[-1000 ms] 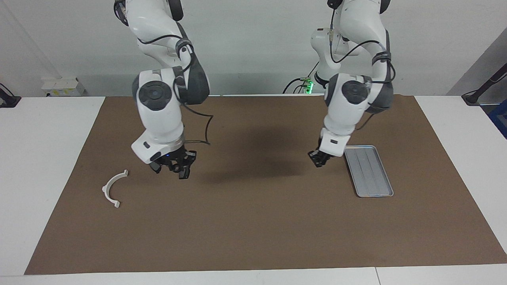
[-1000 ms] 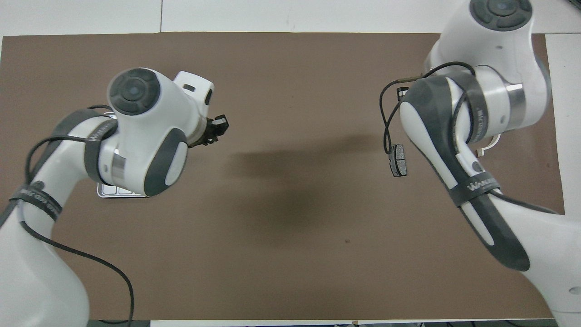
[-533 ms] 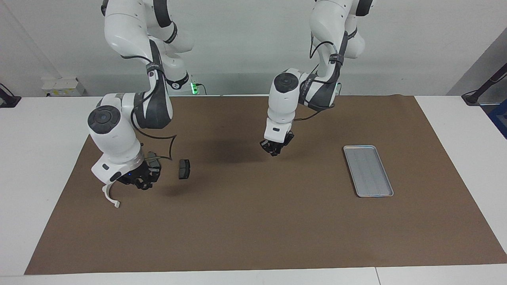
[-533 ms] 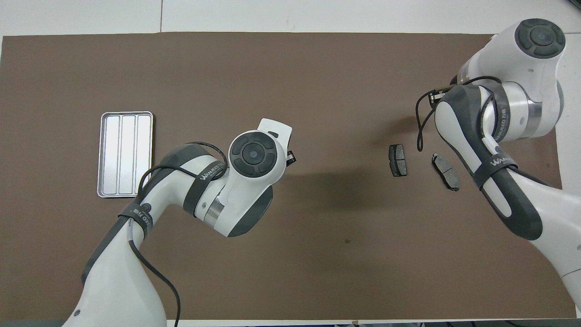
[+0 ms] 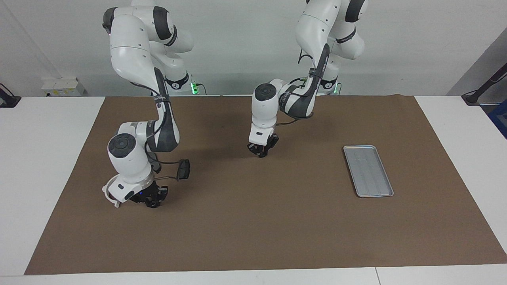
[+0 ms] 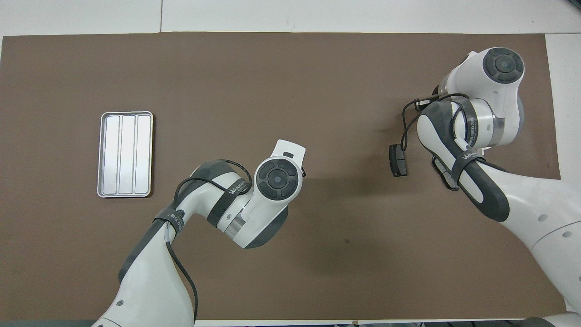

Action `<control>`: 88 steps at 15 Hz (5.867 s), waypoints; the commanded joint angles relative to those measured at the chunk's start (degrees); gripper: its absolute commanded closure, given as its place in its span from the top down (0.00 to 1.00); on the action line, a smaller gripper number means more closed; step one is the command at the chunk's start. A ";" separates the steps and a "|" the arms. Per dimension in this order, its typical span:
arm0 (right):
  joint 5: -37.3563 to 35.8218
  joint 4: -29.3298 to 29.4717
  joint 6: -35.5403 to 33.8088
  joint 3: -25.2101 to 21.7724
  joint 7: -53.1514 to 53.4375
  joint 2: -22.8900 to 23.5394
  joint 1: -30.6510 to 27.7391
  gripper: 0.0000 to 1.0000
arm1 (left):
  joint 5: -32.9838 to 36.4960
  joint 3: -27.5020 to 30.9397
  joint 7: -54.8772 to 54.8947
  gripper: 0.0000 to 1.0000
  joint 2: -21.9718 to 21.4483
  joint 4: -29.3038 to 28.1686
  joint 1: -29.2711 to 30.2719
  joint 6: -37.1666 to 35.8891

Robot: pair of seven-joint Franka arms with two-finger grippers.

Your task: Place bearing gear from tray to pile

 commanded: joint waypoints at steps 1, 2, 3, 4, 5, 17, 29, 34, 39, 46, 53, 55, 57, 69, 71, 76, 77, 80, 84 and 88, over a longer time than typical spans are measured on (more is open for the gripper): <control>0.68 -0.07 1.42 0.71 -0.80 0.38 -0.85 0.00 | 1.78 1.04 -0.88 0.68 -0.56 -1.27 -0.85 1.32; 0.68 -0.07 1.16 0.79 -0.71 0.38 -0.85 0.00 | 3.01 0.95 -0.79 0.89 -0.65 -1.27 -0.67 0.89; 0.68 -0.07 0.98 0.79 -0.54 0.38 -0.76 0.26 | 3.45 0.95 -0.70 1.00 -0.73 -1.00 -0.32 0.36; 0.76 -0.07 0.81 0.79 -0.36 0.29 -0.67 0.78 | 3.46 1.13 -0.35 1.00 -1.43 -0.65 0.03 -0.77; 0.68 0.01 0.28 0.79 -0.36 -0.06 -0.58 1.00 | 3.46 1.30 1.39 1.00 -3.09 -0.39 0.82 -2.35; 3.04 7.66 -26.80 0.97 38.50 -10.61 20.56 1.00 | 0.56 1.57 45.14 1.00 -23.23 5.94 30.24 -21.43; 4.90 -3.59 -7.65 1.32 63.97 -6.85 37.11 1.00 | -3.40 1.31 61.71 1.00 -28.76 17.46 41.25 -43.06; 4.37 -4.11 -3.42 1.23 64.33 -3.23 37.30 1.00 | -3.22 1.31 62.41 1.00 -32.82 10.42 41.34 -43.06; 3.31 -5.43 -2.01 1.23 64.24 -3.05 36.95 0.84 | -3.22 1.31 62.41 1.00 -32.11 11.12 40.46 -43.67; 3.31 -5.87 -1.39 1.32 64.24 -3.05 36.68 0.00 | -3.13 1.22 62.85 1.00 -31.94 12.09 40.55 -45.96; 2.35 0.43 -12.60 0.53 61.01 -4.10 34.59 0.00 | -3.40 1.39 63.37 1.00 -31.94 11.92 40.73 -44.56; 2.35 3.69 -19.90 0.70 50.67 -6.73 29.41 0.00 | -3.31 1.31 63.37 1.00 -32.11 11.48 40.29 -44.29; 2.35 4.32 -22.91 0.70 37.94 -9.28 23.18 0.00 | -3.40 1.31 63.46 1.00 -32.11 11.48 40.11 -44.21; 2.43 -5.61 -0.71 0.70 7.56 -5.35 5.49 0.00 | -3.31 0.60 63.37 1.00 -32.02 11.48 39.14 -43.68; 2.43 -5.52 2.46 0.70 6.06 -3.41 4.96 0.00 | -3.40 0.60 63.29 1.00 -32.20 11.30 39.06 -43.50; 2.52 -5.35 4.76 0.70 6.14 -2.17 4.78 0.00 | -3.40 0.60 63.29 1.00 -32.20 11.30 39.06 -43.24; 2.87 -5.17 4.33 0.70 6.41 -2.17 4.69 0.46 | -3.31 0.60 63.29 1.00 -32.20 11.22 39.06 -43.24; 3.14 -5.08 2.92 0.70 6.58 -3.14 5.04 1.00 | -3.40 0.60 63.29 1.00 -32.11 11.30 39.06 -43.24; 3.14 -5.17 2.21 0.70 6.50 -4.72 5.04 1.00 | -3.31 0.60 63.11 1.00 -32.11 11.30 39.06 -43.24; 3.14 -5.08 2.21 0.70 6.41 -5.33 4.87 1.00 | -3.31 0.51 63.02 1.00 -31.94 11.48 38.97 -43.15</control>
